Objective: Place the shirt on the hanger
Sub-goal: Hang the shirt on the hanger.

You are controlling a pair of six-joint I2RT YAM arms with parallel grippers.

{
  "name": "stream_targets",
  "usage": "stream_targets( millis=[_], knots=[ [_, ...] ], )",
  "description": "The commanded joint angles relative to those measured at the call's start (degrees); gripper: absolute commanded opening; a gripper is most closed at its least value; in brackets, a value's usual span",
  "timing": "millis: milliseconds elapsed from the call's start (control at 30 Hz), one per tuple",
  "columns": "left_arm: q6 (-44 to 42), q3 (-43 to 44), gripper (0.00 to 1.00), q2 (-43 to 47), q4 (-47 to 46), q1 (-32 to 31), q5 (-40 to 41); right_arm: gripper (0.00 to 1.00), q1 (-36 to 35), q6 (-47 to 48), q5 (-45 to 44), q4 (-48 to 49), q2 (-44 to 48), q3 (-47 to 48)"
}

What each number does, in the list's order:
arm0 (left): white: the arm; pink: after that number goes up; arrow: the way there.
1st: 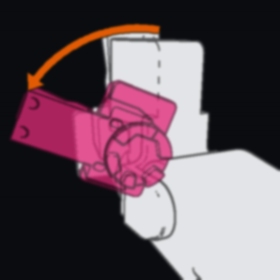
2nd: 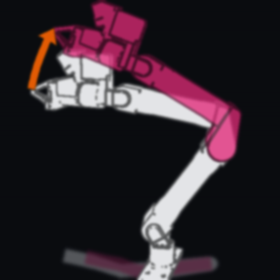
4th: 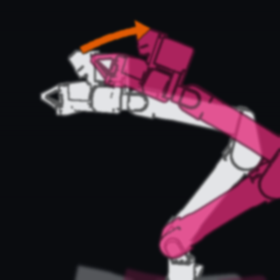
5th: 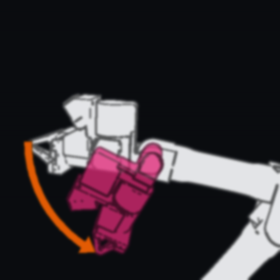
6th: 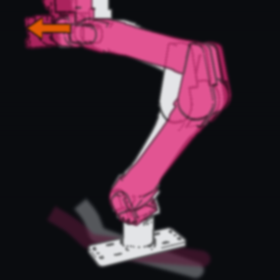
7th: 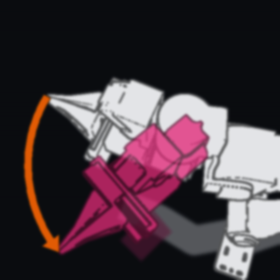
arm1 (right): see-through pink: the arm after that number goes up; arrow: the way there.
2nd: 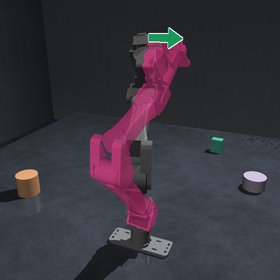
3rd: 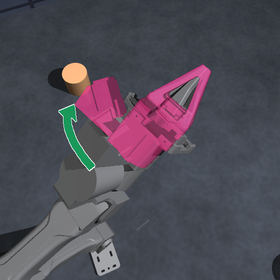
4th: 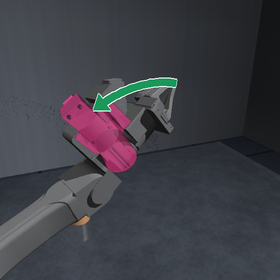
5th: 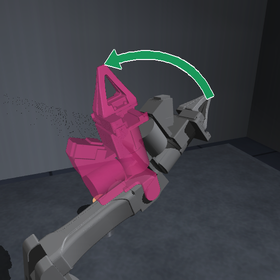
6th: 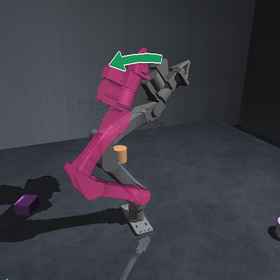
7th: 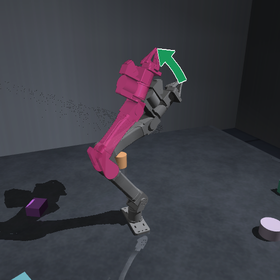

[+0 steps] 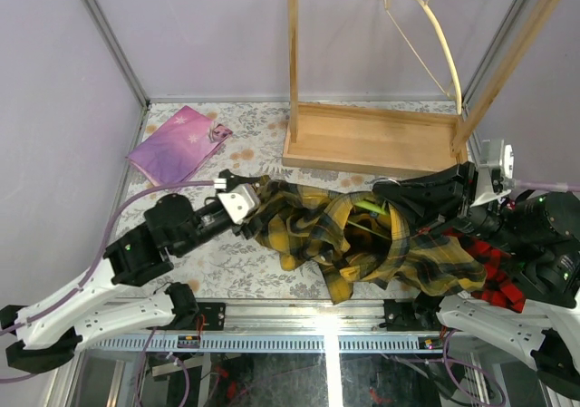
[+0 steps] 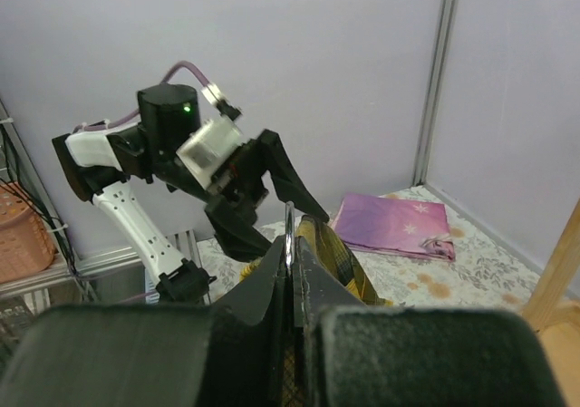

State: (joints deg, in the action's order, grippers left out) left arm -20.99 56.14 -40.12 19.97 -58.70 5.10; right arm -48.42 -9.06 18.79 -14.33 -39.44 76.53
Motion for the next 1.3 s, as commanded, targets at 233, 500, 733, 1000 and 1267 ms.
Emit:
stream_targets(
  millis=[233,500,733,1000,1267],
  knots=[
    [-1.9,1.4,0.00,-2.0,-1.0,0.4,7.2,0.00,0.3,-1.3,2.3,3.3,2.7,1.1],
    [-3.0,4.6,0.00,1.8,3.5,0.4,10.9,0.00,0.3,0.0,0.8,0.6,4.8,0.3],
    [-2.9,6.3,0.75,2.4,7.8,0.4,3.3,0.00,0.3,0.2,1.4,-0.2,4.3,0.0],
    [-5.5,11.8,0.85,1.3,9.2,0.4,-15.6,0.00,0.3,0.8,7.7,-1.4,1.1,0.0],
    [-5.5,14.1,0.77,-6.7,6.9,0.3,-30.7,0.00,0.3,-1.6,12.3,4.0,-2.5,-2.6]
  ],
)
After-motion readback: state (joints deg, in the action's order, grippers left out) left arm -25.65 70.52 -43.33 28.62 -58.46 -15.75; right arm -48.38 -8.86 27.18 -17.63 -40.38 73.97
